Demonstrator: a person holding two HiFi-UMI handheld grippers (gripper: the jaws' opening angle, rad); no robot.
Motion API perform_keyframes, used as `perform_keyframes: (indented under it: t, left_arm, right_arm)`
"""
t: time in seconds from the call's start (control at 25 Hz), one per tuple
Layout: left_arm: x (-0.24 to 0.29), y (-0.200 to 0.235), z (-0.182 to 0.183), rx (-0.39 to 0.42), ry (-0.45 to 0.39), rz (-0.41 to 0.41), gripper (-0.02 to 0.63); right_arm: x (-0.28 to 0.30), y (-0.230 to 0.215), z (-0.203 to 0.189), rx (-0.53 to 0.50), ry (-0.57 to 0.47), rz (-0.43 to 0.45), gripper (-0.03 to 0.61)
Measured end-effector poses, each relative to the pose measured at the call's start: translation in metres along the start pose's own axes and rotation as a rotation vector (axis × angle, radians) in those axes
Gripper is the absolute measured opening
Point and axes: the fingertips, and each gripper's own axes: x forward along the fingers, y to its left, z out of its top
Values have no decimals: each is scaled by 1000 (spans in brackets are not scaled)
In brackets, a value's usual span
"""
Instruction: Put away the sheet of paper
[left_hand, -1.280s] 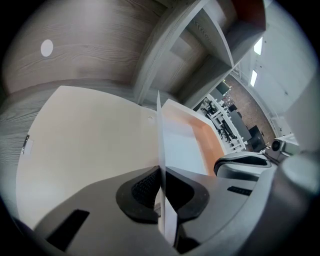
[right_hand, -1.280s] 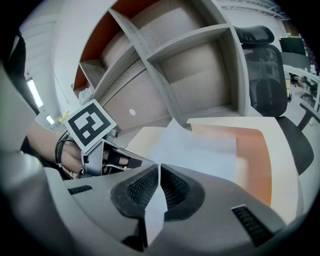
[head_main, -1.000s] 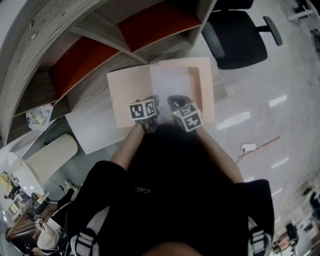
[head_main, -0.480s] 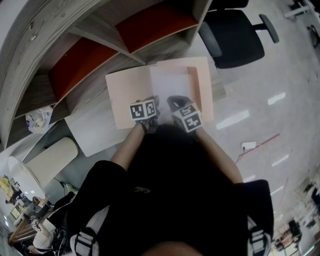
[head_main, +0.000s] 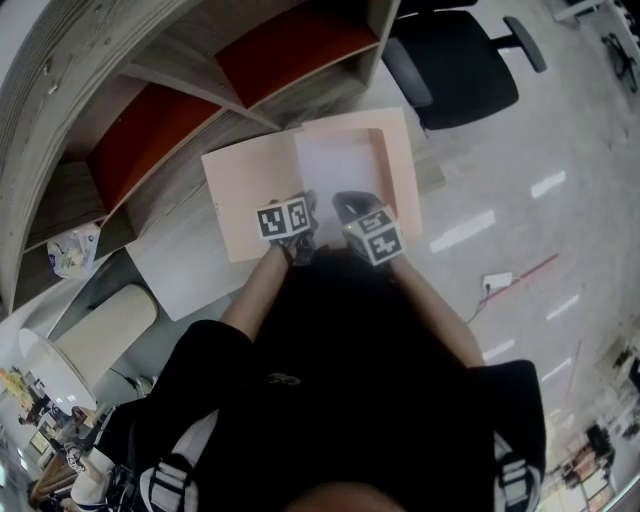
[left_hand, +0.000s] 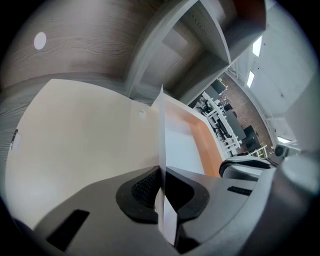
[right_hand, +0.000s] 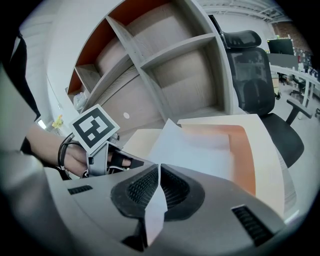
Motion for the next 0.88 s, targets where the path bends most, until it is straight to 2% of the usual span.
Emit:
perform_keyframes:
  t: [0.6, 0.88]
  left_arm:
    - [14, -11, -2, 19, 31, -25, 46]
    - [24, -17, -6, -33, 55, -61, 46]
  right_arm:
    - [-10, -10, -7, 27, -7, -40, 28]
    - [-15, -14, -9, 33, -3, -54, 29]
